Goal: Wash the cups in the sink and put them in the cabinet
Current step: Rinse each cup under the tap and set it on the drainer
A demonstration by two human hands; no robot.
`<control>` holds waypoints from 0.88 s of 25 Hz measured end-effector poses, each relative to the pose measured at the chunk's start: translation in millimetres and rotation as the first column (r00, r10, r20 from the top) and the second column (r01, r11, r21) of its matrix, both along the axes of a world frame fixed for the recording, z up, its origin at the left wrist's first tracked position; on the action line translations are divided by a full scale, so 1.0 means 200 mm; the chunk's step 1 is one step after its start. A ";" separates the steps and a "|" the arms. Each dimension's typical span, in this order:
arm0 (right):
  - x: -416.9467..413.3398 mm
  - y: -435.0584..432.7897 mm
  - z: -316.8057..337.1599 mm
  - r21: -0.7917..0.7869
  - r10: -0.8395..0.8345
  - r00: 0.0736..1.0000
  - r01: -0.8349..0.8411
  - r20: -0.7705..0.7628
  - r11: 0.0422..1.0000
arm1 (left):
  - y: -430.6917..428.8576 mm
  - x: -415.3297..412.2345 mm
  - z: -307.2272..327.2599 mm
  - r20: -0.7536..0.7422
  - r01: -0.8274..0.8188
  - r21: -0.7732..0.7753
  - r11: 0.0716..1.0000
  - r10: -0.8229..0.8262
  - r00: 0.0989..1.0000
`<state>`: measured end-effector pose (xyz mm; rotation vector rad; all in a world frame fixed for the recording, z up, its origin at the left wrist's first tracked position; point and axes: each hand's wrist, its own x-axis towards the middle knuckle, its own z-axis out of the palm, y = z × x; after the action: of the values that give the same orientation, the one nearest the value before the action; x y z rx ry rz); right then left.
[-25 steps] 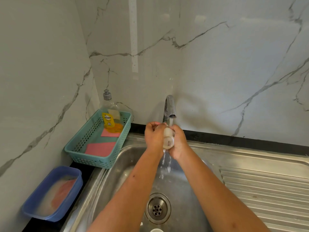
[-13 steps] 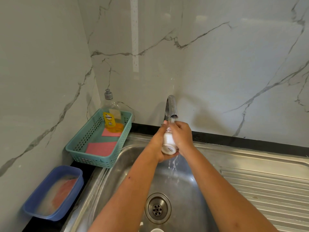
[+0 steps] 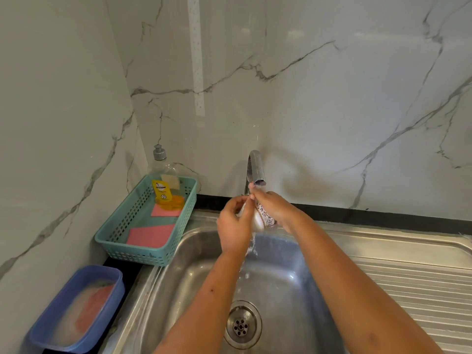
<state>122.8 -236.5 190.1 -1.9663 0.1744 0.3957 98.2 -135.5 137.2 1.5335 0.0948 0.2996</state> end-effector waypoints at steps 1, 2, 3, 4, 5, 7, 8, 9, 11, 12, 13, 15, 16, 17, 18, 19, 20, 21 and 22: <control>-0.01 0.00 -0.01 0.072 0.020 1.000 -0.018 -0.024 0.997 | 0.01 0.01 -0.01 0.042 -0.045 0.057 0.997 0.042 0.998; -0.02 0.01 -0.03 0.139 0.027 1.000 -0.027 -0.003 0.990 | 0.02 0.02 0.00 0.042 -0.076 0.039 0.996 0.074 0.996; -0.03 0.03 -0.05 0.183 0.026 0.998 -0.035 0.050 0.982 | 0.02 0.02 0.01 -0.009 -0.083 -0.052 0.995 0.082 0.997; -0.04 0.05 -0.07 0.195 0.023 0.994 -0.044 0.110 0.980 | 0.02 0.04 0.02 -0.104 -0.056 -0.185 0.981 0.037 0.994; -0.06 0.06 -0.09 0.165 0.035 0.985 -0.063 0.167 0.984 | 0.03 0.05 0.03 -0.208 -0.008 -0.328 0.945 -0.064 0.976; -0.08 0.05 -0.11 -0.026 0.146 0.954 -0.144 0.261 0.989 | 0.10 0.09 0.04 -0.360 0.089 -0.491 0.867 -0.295 0.885; -0.09 0.03 -0.12 -0.147 0.227 0.931 -0.191 0.286 0.971 | 0.14 0.10 0.04 -0.409 0.141 -0.499 0.855 -0.376 0.832; -0.09 0.02 -0.13 -0.242 0.287 0.910 -0.219 0.299 0.945 | 0.17 0.11 0.04 -0.449 0.179 -0.468 0.865 -0.407 0.796; -0.09 -0.02 -0.15 -0.298 0.314 0.896 -0.221 0.314 0.929 | 0.18 0.12 0.04 -0.439 0.212 -0.420 0.882 -0.402 0.803; -0.08 -0.03 -0.16 -0.291 0.308 0.894 -0.215 0.326 0.932 | 0.16 0.12 0.04 -0.411 0.211 -0.393 0.895 -0.376 0.831; -0.08 -0.03 -0.16 -0.262 0.295 0.899 -0.214 0.325 0.941 | 0.14 0.11 0.05 -0.385 0.207 -0.354 0.912 -0.344 0.856; -0.10 -0.02 -0.15 -0.088 0.208 0.942 -0.192 0.262 0.978 | 0.11 0.11 0.07 -0.363 0.209 -0.281 0.937 -0.305 0.880; -0.12 -0.02 -0.15 0.021 0.155 0.965 -0.163 0.213 0.986 | 0.10 0.12 0.07 -0.350 0.211 -0.275 0.938 -0.303 0.886; -0.13 -0.02 -0.15 0.108 0.102 0.980 -0.122 0.171 0.987 | 0.10 0.12 0.07 -0.325 0.219 -0.281 0.934 -0.308 0.894; -0.14 -0.01 -0.17 0.204 0.040 0.990 -0.067 0.135 0.977 | 0.09 0.12 0.07 -0.299 0.226 -0.286 0.931 -0.311 0.902; -0.15 -0.01 -0.18 0.323 -0.042 0.994 0.008 0.101 0.946 | 0.08 0.12 0.08 -0.273 0.249 -0.276 0.928 -0.324 0.906; -0.16 0.01 -0.18 0.446 -0.135 0.989 0.098 0.053 0.890 | 0.08 0.12 0.08 -0.253 0.285 -0.262 0.922 -0.351 0.902; -0.16 0.01 -0.19 0.539 -0.218 0.976 0.183 0.001 0.822 | 0.07 0.12 0.08 -0.236 0.329 -0.249 0.911 -0.387 0.891; -0.16 0.02 -0.19 0.586 -0.288 0.957 0.251 -0.031 0.771 | 0.06 0.12 0.09 -0.230 0.361 -0.245 0.900 -0.416 0.880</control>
<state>90.4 -233.1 152.8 -1.3101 0.2591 0.1662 122.3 -123.4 155.1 1.3531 0.0306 -0.2454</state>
